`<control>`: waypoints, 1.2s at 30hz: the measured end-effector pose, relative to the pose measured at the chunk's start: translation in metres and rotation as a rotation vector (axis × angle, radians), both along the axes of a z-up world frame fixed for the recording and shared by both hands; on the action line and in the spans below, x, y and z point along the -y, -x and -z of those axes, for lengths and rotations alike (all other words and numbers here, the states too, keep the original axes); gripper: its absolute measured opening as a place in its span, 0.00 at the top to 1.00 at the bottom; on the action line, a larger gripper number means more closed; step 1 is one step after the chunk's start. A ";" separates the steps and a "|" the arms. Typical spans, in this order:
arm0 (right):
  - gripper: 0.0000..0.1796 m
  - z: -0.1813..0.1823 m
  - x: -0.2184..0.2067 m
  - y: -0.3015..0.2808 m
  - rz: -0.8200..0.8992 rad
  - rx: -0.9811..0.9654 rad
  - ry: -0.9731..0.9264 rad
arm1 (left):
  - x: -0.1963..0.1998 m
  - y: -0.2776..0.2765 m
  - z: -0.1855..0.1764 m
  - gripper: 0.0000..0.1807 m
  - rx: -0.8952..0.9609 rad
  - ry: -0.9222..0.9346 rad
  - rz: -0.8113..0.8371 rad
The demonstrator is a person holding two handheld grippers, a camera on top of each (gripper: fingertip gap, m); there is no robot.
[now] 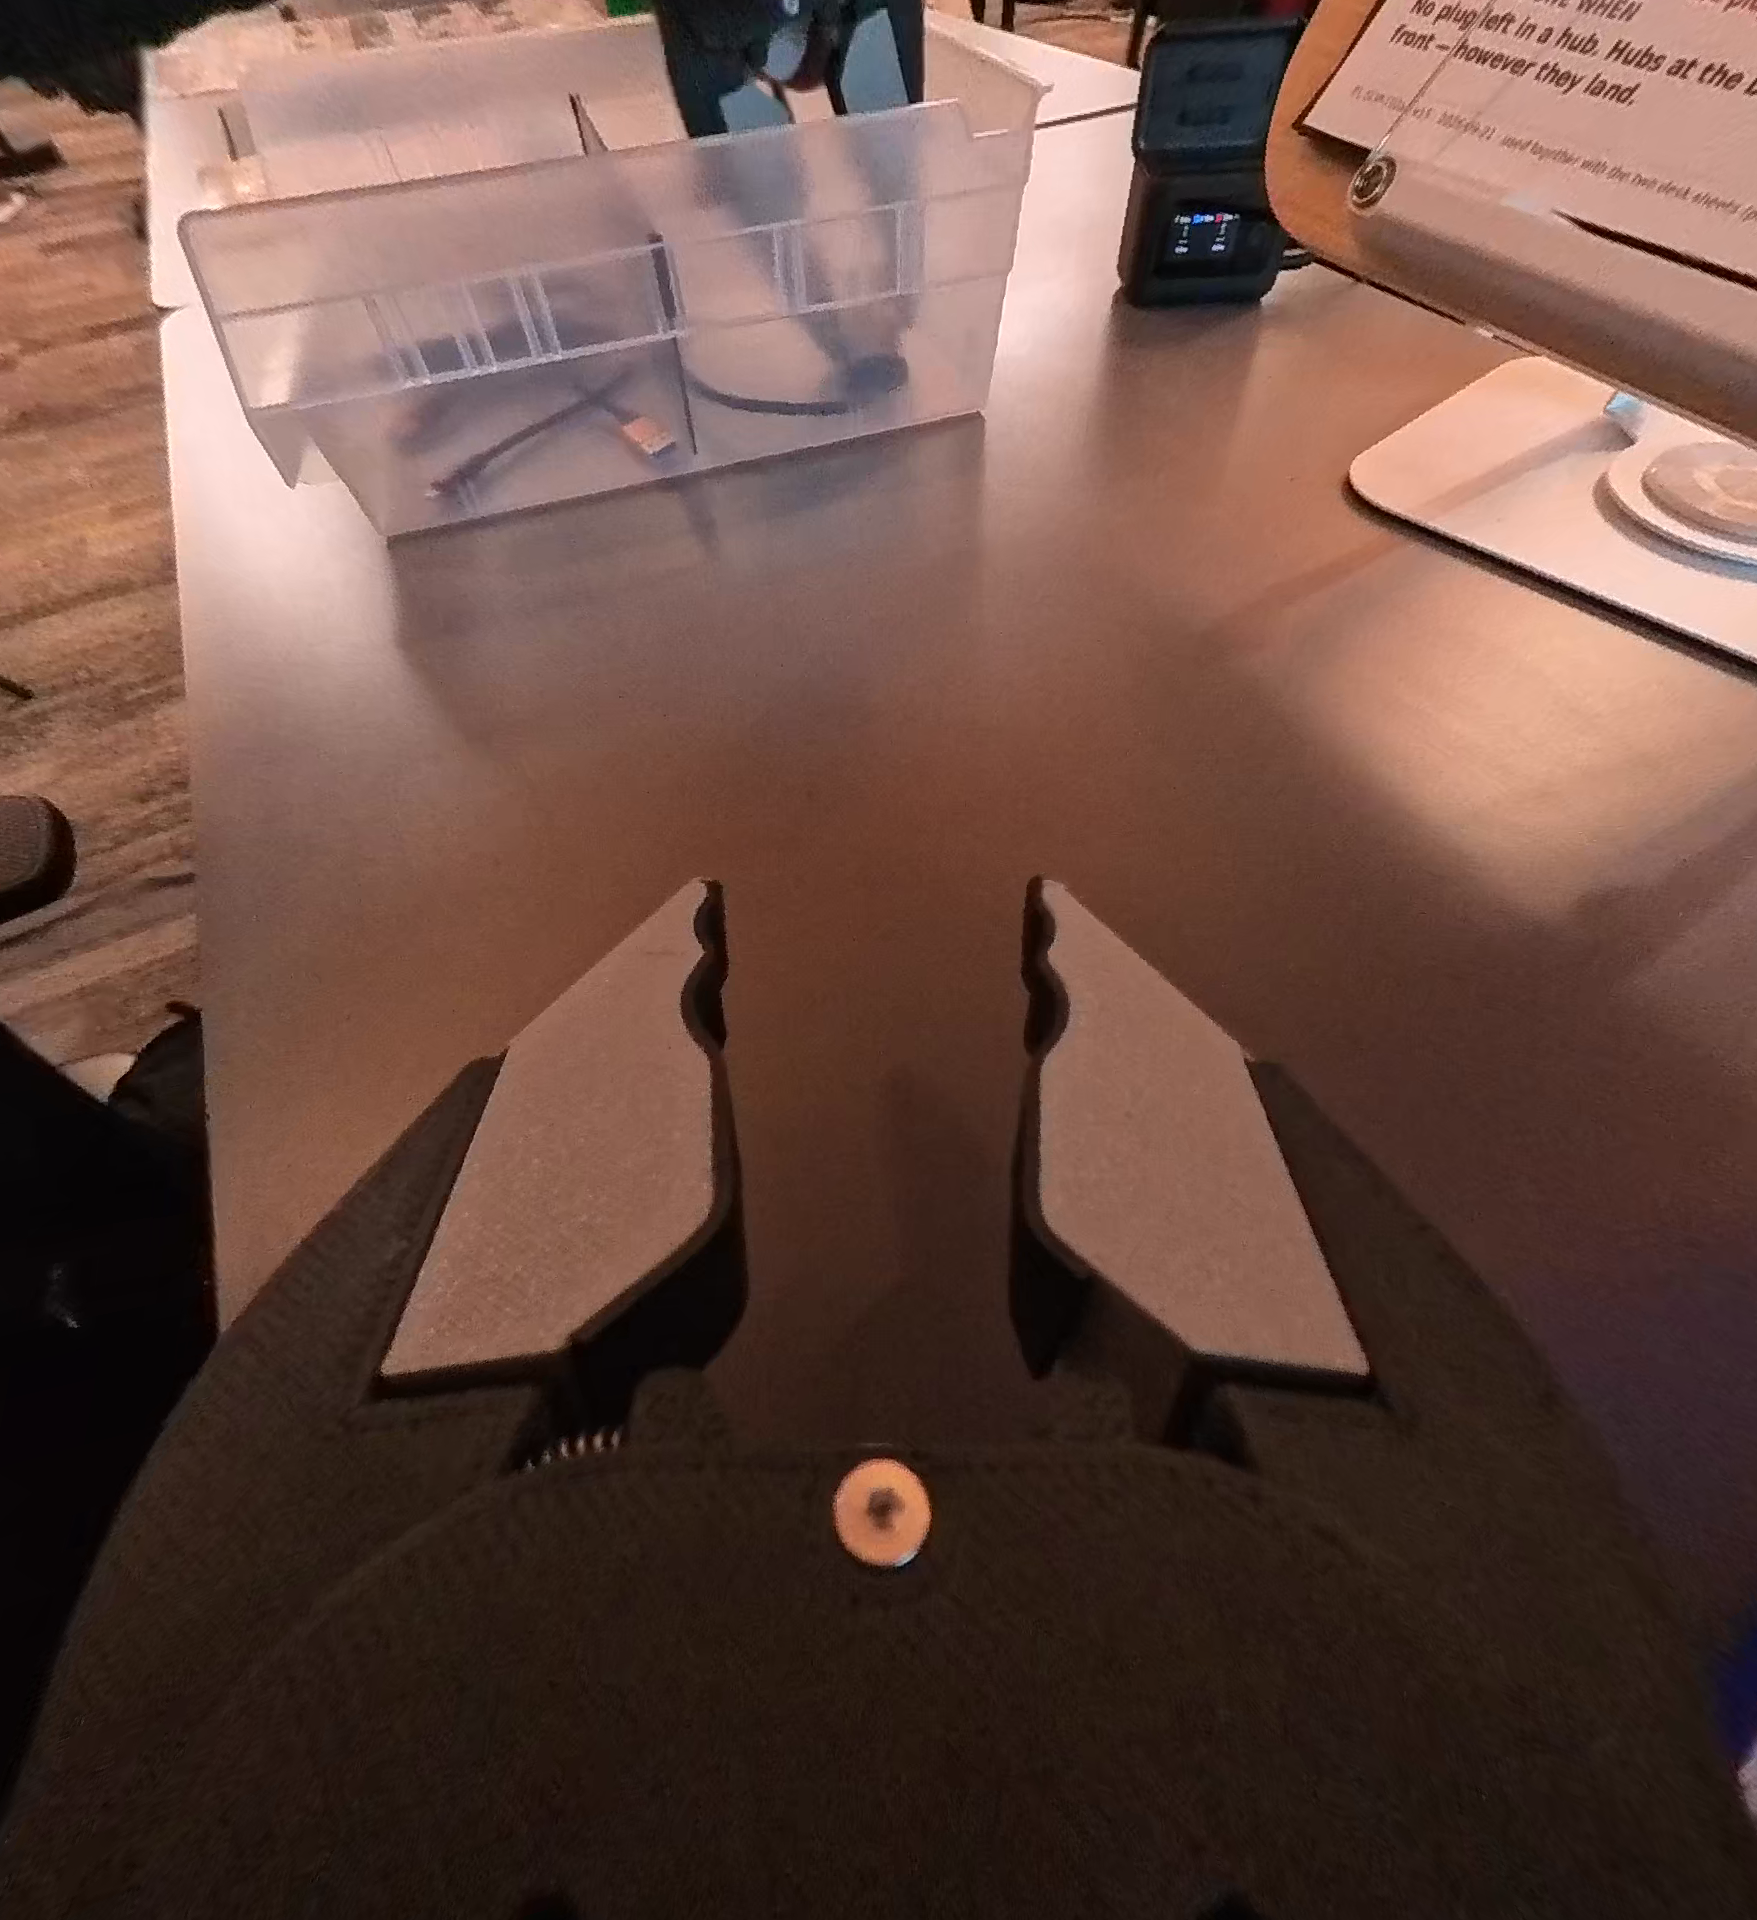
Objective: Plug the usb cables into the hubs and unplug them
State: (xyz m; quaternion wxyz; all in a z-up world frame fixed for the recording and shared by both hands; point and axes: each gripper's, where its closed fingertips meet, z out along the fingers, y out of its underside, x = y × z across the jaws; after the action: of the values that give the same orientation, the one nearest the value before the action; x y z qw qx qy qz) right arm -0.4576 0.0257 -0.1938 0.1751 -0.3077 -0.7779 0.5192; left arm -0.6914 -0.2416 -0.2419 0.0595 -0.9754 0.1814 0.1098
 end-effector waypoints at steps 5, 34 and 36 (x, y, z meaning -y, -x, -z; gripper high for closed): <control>0.71 -0.004 0.004 -0.008 -0.032 0.006 0.039 | 0.012 -0.001 -0.001 0.84 0.019 0.023 -0.125; 0.71 -0.026 -0.005 -0.024 -0.004 -0.168 0.042 | -0.208 -0.179 -0.055 0.84 0.027 -0.413 -0.465; 0.71 -0.025 -0.007 -0.024 0.004 -0.168 0.039 | -0.208 -0.177 -0.064 0.73 0.090 -0.442 -0.516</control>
State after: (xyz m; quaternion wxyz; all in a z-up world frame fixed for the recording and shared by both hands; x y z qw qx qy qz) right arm -0.4340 0.0330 -0.1685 0.2346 -0.2679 -0.7496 0.5579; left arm -0.5141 -0.0337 -0.1778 0.2478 -0.9565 -0.1024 0.1146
